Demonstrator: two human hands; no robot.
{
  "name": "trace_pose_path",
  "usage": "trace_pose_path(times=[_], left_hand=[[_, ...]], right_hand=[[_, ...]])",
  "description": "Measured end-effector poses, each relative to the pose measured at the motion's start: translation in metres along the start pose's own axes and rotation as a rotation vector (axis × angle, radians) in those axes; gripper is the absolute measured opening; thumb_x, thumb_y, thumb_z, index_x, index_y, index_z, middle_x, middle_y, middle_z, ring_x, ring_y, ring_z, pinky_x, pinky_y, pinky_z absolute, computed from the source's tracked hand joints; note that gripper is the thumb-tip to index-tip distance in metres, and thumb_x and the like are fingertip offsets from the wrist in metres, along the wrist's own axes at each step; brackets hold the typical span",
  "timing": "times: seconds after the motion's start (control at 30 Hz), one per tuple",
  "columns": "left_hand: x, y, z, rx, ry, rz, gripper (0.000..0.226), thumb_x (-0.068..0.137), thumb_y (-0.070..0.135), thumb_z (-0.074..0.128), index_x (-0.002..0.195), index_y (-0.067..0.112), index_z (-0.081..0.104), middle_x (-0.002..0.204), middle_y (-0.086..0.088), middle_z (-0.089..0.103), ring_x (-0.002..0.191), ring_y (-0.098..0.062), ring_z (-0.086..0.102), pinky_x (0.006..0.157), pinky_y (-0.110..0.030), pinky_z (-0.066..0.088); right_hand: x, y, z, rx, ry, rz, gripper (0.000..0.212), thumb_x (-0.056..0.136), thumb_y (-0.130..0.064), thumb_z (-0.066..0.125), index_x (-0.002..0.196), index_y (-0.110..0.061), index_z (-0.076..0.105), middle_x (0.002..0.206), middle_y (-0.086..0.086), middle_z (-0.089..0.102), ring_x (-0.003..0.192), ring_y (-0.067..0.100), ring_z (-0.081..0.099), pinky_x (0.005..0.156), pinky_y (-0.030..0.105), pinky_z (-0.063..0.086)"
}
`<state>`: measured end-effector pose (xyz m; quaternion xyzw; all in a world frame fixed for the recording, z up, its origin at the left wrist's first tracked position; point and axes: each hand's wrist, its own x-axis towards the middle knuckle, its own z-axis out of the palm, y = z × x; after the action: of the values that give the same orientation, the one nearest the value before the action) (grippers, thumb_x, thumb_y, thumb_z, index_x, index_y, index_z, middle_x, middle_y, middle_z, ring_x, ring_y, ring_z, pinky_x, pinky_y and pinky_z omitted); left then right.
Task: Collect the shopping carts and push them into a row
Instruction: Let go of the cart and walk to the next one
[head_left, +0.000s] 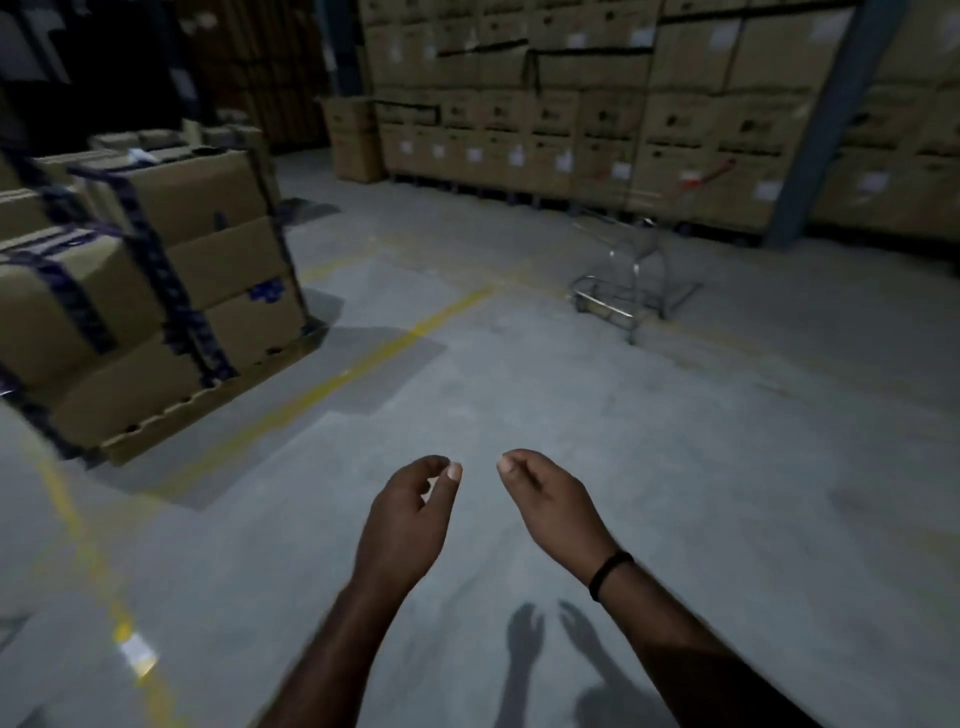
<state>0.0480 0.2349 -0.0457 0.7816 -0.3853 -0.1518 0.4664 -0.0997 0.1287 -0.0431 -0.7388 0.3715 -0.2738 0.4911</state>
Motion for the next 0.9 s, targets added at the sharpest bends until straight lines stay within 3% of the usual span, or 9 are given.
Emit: trace_pose_path(times=[0.27, 0.43, 0.5, 0.67, 0.9], left_hand=[[0.16, -0.012, 0.045, -0.062, -0.169, 0.075, 0.04, 0.096, 0.051, 0.058, 0.125, 0.024, 0.068, 0.123, 0.01, 0.067, 0.105, -0.007, 0.064, 0.091, -0.029, 0.05], [0.263, -0.003, 0.07, -0.077, -0.233, 0.121, 0.037, 0.096, 0.051, 0.059, 0.12, 0.025, 0.069, 0.116, 0.012, 0.069, 0.102, -0.006, 0.064, 0.086, -0.026, 0.047], [0.292, 0.005, 0.09, -0.099, -0.283, 0.126, 0.033, 0.096, 0.05, 0.06, 0.117, 0.025, 0.07, 0.113, 0.013, 0.07, 0.1, -0.006, 0.064, 0.083, -0.022, 0.046], [0.362, 0.026, 0.162, -0.113, -0.425, 0.184, 0.032, 0.096, 0.048, 0.061, 0.115, 0.025, 0.07, 0.111, 0.014, 0.07, 0.097, 0.0, 0.063, 0.078, -0.01, 0.041], [0.479, 0.066, 0.298, -0.08, -0.535, 0.244, 0.034, 0.096, 0.05, 0.059, 0.116, 0.025, 0.069, 0.112, 0.01, 0.07, 0.098, -0.002, 0.064, 0.079, -0.015, 0.043]], right_hand=[[0.14, 0.01, -0.013, -0.038, 0.2, 0.079, 0.023, 0.099, -0.046, 0.056, 0.106, -0.027, 0.068, 0.101, -0.018, 0.069, 0.093, -0.016, 0.058, 0.076, 0.0, 0.037], [0.22, 0.01, -0.023, -0.076, 0.277, 0.083, 0.025, 0.099, -0.047, 0.055, 0.106, -0.027, 0.068, 0.102, -0.016, 0.07, 0.096, -0.008, 0.06, 0.081, 0.01, 0.042], [0.243, 0.017, -0.036, -0.08, 0.316, 0.117, 0.025, 0.099, -0.048, 0.055, 0.107, -0.028, 0.068, 0.102, -0.018, 0.069, 0.096, -0.01, 0.059, 0.08, 0.008, 0.041], [0.304, 0.049, -0.083, -0.054, 0.419, 0.184, 0.025, 0.099, -0.048, 0.055, 0.108, -0.028, 0.067, 0.102, -0.02, 0.069, 0.096, -0.014, 0.057, 0.079, 0.003, 0.039], [0.426, 0.124, -0.178, 0.003, 0.529, 0.208, 0.025, 0.099, -0.043, 0.058, 0.109, -0.023, 0.069, 0.104, -0.016, 0.07, 0.095, -0.017, 0.057, 0.077, -0.001, 0.037]])
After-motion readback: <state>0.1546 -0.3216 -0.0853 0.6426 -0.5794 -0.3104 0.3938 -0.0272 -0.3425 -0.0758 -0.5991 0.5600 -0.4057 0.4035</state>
